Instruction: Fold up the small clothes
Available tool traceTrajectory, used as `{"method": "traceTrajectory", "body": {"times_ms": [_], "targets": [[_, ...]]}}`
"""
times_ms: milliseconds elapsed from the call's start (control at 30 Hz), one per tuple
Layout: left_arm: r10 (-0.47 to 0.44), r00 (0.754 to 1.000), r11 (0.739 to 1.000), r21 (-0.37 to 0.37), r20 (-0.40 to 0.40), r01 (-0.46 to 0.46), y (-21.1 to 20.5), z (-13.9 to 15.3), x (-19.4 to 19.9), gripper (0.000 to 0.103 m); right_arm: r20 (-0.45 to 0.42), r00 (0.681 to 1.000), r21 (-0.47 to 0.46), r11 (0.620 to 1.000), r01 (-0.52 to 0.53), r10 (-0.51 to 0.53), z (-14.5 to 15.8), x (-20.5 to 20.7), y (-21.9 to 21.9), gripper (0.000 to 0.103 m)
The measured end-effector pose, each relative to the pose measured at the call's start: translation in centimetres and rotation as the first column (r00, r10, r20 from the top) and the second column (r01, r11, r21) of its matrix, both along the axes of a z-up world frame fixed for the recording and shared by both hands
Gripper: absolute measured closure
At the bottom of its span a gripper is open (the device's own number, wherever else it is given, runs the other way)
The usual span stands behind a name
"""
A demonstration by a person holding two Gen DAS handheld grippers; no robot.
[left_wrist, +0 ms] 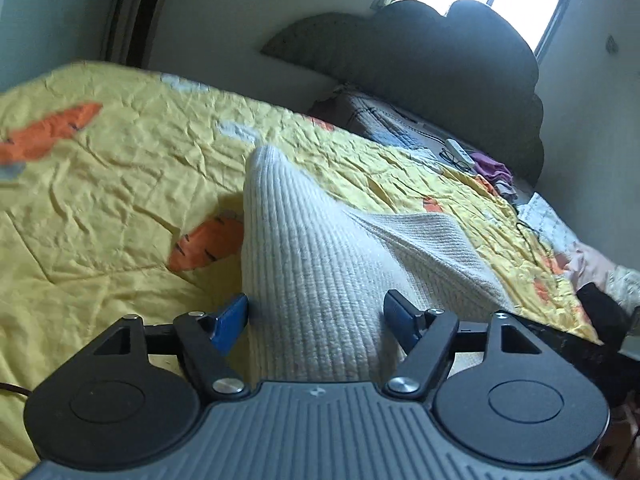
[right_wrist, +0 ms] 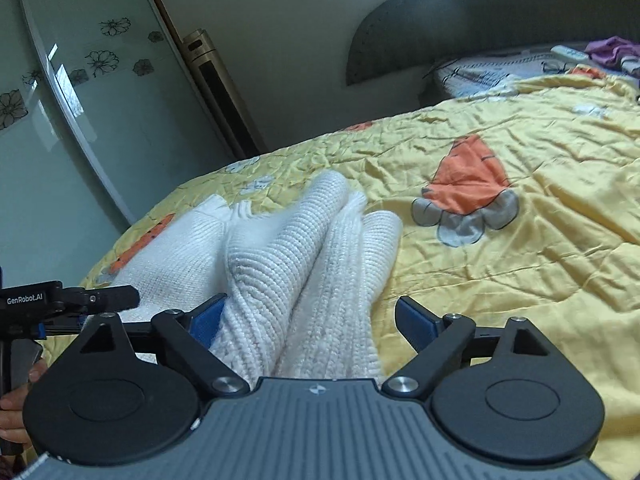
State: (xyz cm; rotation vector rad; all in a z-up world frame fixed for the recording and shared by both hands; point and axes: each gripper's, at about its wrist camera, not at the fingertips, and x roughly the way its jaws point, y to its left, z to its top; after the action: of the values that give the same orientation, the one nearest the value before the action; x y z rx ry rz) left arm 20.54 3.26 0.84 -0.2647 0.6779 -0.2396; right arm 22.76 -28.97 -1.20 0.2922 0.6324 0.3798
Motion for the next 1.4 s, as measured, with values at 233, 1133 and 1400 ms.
{"method": "traceTrajectory", "body": {"times_ms": [233, 1133, 1400], "targets": [[-0.029, 0.993, 0.943, 0.333, 0.118, -0.013, -3.7, 0.5, -4.7, 0.018, 0.133, 0.989, -0.257, 0.966, -0.03, 0.066, 2.1, -5.1, 3.5, 0.007], [0.104, 0.994, 0.959, 0.262, 0.017, -0.105, -4.5, -0.4, -8.4, 0.018, 0.059, 0.995, -0.291, 0.952, 0.093, -0.079, 0.6, -10.0, 4.3, 0.0], [0.114, 0.993, 0.956, 0.269, 0.011, -0.112, -4.5, -0.4, -9.8, 0.018, 0.04, 0.998, -0.296, 0.954, 0.051, -0.041, 0.6, -11.4, 5.2, 0.0]]}}
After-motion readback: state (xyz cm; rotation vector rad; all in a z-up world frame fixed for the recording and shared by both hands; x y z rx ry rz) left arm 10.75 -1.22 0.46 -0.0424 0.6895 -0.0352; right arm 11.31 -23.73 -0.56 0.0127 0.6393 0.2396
